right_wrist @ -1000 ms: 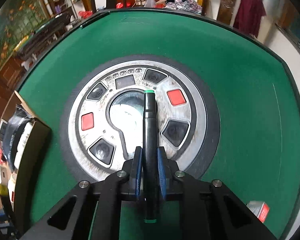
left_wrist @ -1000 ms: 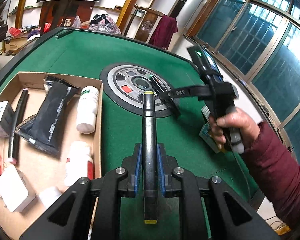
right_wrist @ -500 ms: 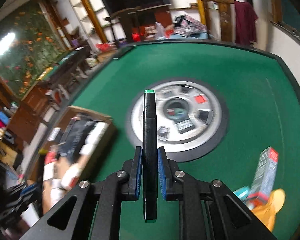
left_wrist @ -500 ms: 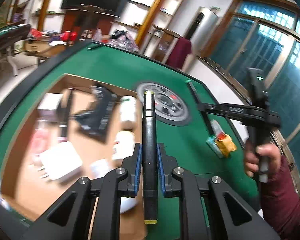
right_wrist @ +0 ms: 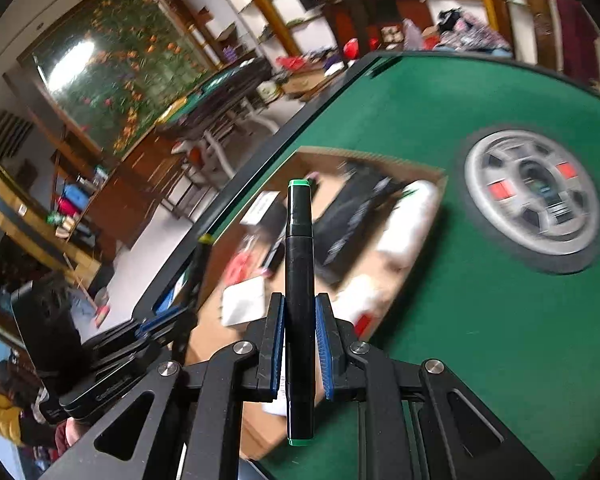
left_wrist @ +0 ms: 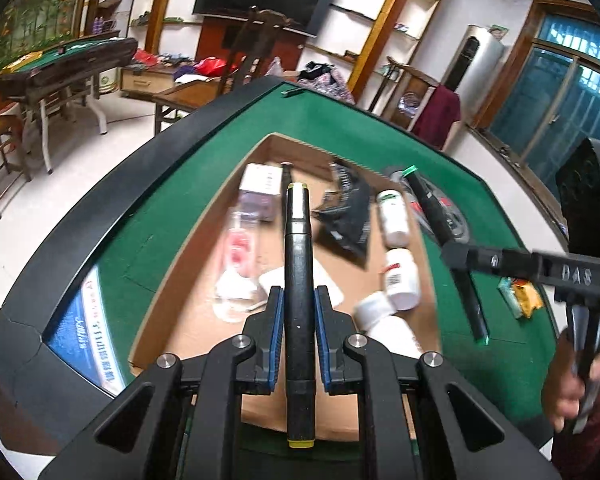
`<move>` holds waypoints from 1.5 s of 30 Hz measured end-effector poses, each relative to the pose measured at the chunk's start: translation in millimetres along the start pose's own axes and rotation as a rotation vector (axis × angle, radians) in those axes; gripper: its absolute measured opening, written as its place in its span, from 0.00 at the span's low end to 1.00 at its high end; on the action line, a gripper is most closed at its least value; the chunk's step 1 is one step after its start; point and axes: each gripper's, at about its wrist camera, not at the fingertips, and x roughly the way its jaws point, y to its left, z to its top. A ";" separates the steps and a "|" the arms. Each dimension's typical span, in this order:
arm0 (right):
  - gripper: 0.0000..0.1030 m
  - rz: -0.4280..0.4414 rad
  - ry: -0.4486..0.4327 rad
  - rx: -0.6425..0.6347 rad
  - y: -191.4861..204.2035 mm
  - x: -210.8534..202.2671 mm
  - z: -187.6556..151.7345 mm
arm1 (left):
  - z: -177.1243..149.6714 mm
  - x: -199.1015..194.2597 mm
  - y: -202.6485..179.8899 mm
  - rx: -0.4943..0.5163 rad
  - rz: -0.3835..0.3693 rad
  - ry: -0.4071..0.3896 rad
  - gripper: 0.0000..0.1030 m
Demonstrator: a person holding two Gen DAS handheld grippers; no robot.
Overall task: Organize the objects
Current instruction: 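Carry both black markers into the tray and open both tools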
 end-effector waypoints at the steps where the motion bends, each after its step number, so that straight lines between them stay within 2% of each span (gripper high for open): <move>1: 0.16 0.005 0.017 -0.003 6.8 11.0 -1.4 | 0.5 3.8 3.2 -0.001 0.007 0.006 0.14; 6: 0.16 0.001 0.072 -0.012 25.2 48.3 -3.7 | 0.7 16.2 14.6 -0.015 0.038 0.037 0.14; 9: 0.16 -0.028 0.088 -0.016 29.4 65.5 1.3 | 3.1 22.8 16.7 -0.011 0.063 0.044 0.14; 17: 0.16 -0.107 0.106 0.004 32.3 92.4 12.1 | 7.5 22.4 17.6 0.005 0.074 0.027 0.15; 19: 0.16 -0.135 0.109 0.003 31.0 98.2 13.9 | 8.7 20.0 18.2 0.005 0.071 0.020 0.22; 21: 0.16 -0.145 0.113 0.007 29.7 101.1 14.5 | 10.2 14.5 19.0 -0.002 0.072 0.004 0.42; 24: 0.17 -0.166 0.113 0.001 30.5 103.7 15.4 | 10.7 4.8 20.0 -0.011 0.064 -0.020 0.54; 26: 0.18 -0.184 0.105 -0.010 33.0 103.8 15.1 | 10.8 -2.7 20.1 -0.020 0.061 -0.039 0.61; 32: 0.19 -0.229 0.064 -0.049 42.1 91.4 11.1 | 11.3 -23.2 23.1 -0.063 0.052 -0.088 0.74; 35: 0.26 -0.263 0.023 -0.081 48.4 77.6 9.2 | 12.4 -32.2 25.4 -0.085 0.056 -0.113 0.76; 40: 0.57 -0.324 -0.084 -0.145 60.3 49.2 6.7 | 13.0 -37.8 26.6 -0.103 0.060 -0.123 0.79; 45: 0.69 -0.400 -0.185 -0.215 72.7 22.3 4.0 | 11.9 -37.7 21.4 -0.106 0.056 -0.113 0.79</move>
